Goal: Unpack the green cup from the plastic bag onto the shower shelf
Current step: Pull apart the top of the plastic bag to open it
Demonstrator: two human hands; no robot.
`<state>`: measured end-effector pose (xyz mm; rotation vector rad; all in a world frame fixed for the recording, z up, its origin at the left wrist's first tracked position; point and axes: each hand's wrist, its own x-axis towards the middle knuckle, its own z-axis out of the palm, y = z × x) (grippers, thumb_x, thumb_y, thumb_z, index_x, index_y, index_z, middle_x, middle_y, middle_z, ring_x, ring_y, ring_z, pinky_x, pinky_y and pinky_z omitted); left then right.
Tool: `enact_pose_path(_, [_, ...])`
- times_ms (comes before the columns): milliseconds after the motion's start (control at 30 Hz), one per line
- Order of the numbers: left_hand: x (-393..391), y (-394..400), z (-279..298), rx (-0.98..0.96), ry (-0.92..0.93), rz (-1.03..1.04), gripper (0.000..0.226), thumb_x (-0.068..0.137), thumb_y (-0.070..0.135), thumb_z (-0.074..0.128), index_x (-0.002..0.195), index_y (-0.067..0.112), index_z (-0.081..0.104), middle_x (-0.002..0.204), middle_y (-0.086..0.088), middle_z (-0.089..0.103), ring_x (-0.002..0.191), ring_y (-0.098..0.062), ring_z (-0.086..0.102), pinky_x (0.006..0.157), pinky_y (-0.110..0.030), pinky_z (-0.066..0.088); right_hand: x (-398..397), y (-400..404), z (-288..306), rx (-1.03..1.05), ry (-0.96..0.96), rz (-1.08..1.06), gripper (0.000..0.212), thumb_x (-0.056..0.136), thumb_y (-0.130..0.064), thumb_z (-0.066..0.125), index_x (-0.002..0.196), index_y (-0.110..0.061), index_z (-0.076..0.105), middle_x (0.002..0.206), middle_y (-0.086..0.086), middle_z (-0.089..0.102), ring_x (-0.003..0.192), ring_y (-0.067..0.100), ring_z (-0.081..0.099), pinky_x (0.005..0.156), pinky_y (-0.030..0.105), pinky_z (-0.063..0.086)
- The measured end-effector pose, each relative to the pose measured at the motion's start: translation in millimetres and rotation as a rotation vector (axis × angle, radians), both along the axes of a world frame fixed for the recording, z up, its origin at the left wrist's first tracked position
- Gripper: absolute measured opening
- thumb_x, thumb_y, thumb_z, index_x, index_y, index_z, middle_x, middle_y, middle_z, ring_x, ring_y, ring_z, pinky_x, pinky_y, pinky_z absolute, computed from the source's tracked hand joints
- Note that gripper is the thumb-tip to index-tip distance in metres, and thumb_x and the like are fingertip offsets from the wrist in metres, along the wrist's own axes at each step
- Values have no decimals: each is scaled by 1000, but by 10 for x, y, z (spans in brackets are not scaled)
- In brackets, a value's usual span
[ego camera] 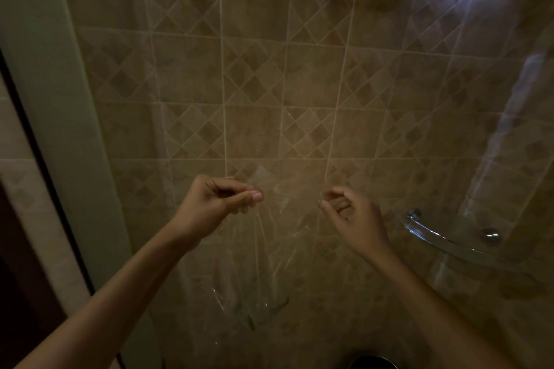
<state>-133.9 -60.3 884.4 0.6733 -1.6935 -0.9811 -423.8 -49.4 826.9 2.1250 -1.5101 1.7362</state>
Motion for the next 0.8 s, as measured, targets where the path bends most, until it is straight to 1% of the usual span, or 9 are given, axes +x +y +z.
enact_pose_path(100, [12,-28,-17,4,11,8,14,69,24,83,79,15,84,66,0,74,57,-7,60,54,-17,47,-9,-40,-77,15,16,-58,13,86,-33,75,93,-42,69,80,-25,69,77,-7,67,63,-1,42])
enact_pose_path(267, [159,-64,-46,-3,-14,51,19,67,28,85,81,15,84,66,0,74,58,-8,61,55,-18,49,-17,-94,-122,91,123,-85,11,92,-25,70,97,-34,68,81,-43,65,82,-17,64,67,1,45])
enact_pose_path(333, [219,-68,-56,-7,-12,56,17,68,27,84,81,17,84,66,0,73,58,-8,60,55,-18,49,-29,-100,-62,46,126,-85,11,93,-24,68,98,-34,67,82,-38,67,80,-14,66,66,4,48])
enact_pose_path(400, [256,-56,-58,-10,-2,65,15,68,26,82,81,19,84,67,-2,72,59,-10,60,56,-19,49,-32,-99,17,-1,136,-107,6,94,-35,62,99,-36,64,83,-26,69,78,-6,68,66,17,54])
enact_pose_path(433, [263,-49,-54,-8,4,67,15,68,27,82,80,20,84,67,-3,73,60,-11,61,56,-19,50,-31,-101,47,-23,138,-117,7,94,-39,59,99,-37,63,85,-23,70,78,-4,68,67,20,55])
enact_pose_path(567, [220,-22,2,-18,24,59,13,69,27,82,79,20,84,67,-2,74,59,-8,61,55,-16,49,-6,-81,57,-34,43,-64,8,93,-44,61,100,-48,60,102,-28,69,85,-3,69,67,5,48])
enact_pose_path(633, [204,-21,39,-34,17,52,15,69,28,82,81,19,84,67,-3,73,58,-9,61,55,-17,48,13,-67,15,-15,46,-43,14,90,-48,64,103,-51,59,104,-34,67,86,-3,70,67,3,48])
enact_pose_path(700, [217,-26,69,-43,-1,43,14,69,27,82,81,19,84,67,-2,72,59,-9,60,56,-19,48,26,-89,-30,-2,60,-57,12,89,-45,66,101,-47,63,99,-37,65,84,-4,68,65,4,48])
enact_pose_path(800, [281,-39,80,-47,0,44,17,68,28,83,81,17,84,66,-2,71,58,-9,59,55,-19,48,56,-169,-85,12,63,-69,13,90,-26,72,92,-38,68,85,-30,67,82,-6,65,65,3,45])
